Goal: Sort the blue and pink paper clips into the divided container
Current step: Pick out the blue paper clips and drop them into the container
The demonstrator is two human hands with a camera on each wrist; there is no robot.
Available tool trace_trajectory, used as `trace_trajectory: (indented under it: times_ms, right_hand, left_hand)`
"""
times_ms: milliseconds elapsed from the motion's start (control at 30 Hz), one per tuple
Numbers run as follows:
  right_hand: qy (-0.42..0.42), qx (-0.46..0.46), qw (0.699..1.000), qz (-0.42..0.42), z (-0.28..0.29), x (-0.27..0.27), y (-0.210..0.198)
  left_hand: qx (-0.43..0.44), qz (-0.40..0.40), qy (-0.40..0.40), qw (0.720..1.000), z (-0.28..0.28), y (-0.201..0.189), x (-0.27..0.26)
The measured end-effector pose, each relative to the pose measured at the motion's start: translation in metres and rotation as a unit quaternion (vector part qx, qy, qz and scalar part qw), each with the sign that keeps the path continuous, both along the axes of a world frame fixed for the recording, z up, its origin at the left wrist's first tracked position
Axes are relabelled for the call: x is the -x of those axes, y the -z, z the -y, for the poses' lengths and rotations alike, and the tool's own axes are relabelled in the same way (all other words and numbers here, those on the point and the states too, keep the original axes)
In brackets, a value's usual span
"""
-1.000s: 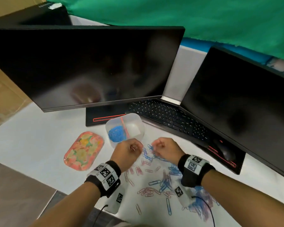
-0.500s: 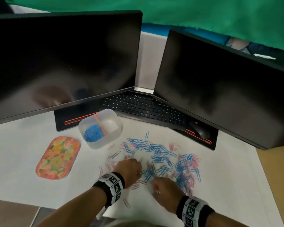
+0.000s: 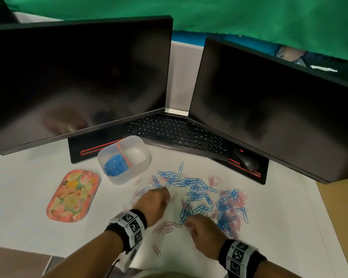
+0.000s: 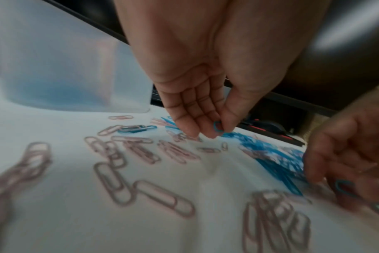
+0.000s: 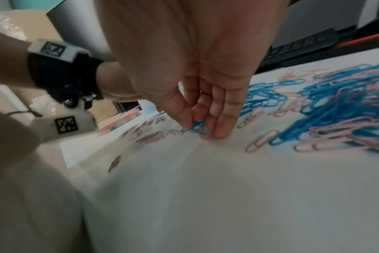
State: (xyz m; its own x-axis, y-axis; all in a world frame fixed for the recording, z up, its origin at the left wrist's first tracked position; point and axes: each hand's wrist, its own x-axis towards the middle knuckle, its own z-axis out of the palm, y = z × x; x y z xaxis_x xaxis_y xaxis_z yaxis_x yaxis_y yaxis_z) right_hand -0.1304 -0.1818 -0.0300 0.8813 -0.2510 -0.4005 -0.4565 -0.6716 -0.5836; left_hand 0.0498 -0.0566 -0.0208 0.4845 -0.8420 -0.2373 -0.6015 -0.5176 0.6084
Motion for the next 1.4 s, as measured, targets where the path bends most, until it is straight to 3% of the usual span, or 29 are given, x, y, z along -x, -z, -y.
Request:
trace_trajectory:
  times_ms: [167, 300, 500, 667, 800, 967, 1267, 1400]
  right_hand:
    - [0.081, -0.067, 0.994, 0.02, 0.017, -0.008, -0.008]
    - [0.16, -0.131, 0.978, -0.003, 0.034, -0.011, -0.013]
    - [0.224, -0.01, 0.974, 0.027, 0.057, -0.016, -0.013]
    - [0.207, 0.062, 0.976, 0.017, 0.064, -0.023, -0.003]
    - [0.195, 0.094, 0.976, 0.006, 0.066, -0.031, 0.002]
    - [0.205, 0.068, 0.976, -0.008, 0.07, -0.036, 0.001]
    - [0.208, 0.047, 0.977, -0.02, 0.072, -0.029, 0.001]
    - [0.209, 0.036, 0.977, -0.001, 0.074, -0.021, -0.005]
  left_hand:
    - [0.047, -0.136, -0.153, 0.978, -0.008, 0.005, -0.031]
    - [0.043, -0.14, -0.206, 0.967, -0.01, 0.003, -0.047]
    - [0.005, -0.131, -0.207, 0.97, -0.01, 0.0, -0.055]
    - [-0.022, -0.154, -0.22, 0.963, -0.011, -0.007, -0.054]
    - [0.007, -0.159, -0.254, 0.954, -0.015, -0.012, -0.055]
    - [-0.012, -0.147, -0.253, 0.956, -0.02, -0.007, -0.063]
    - [-0.127, 0.007, -0.135, 0.983, -0.028, 0.001, -0.057]
    - [-0.124, 0.018, -0.128, 0.984, -0.028, -0.001, -0.055]
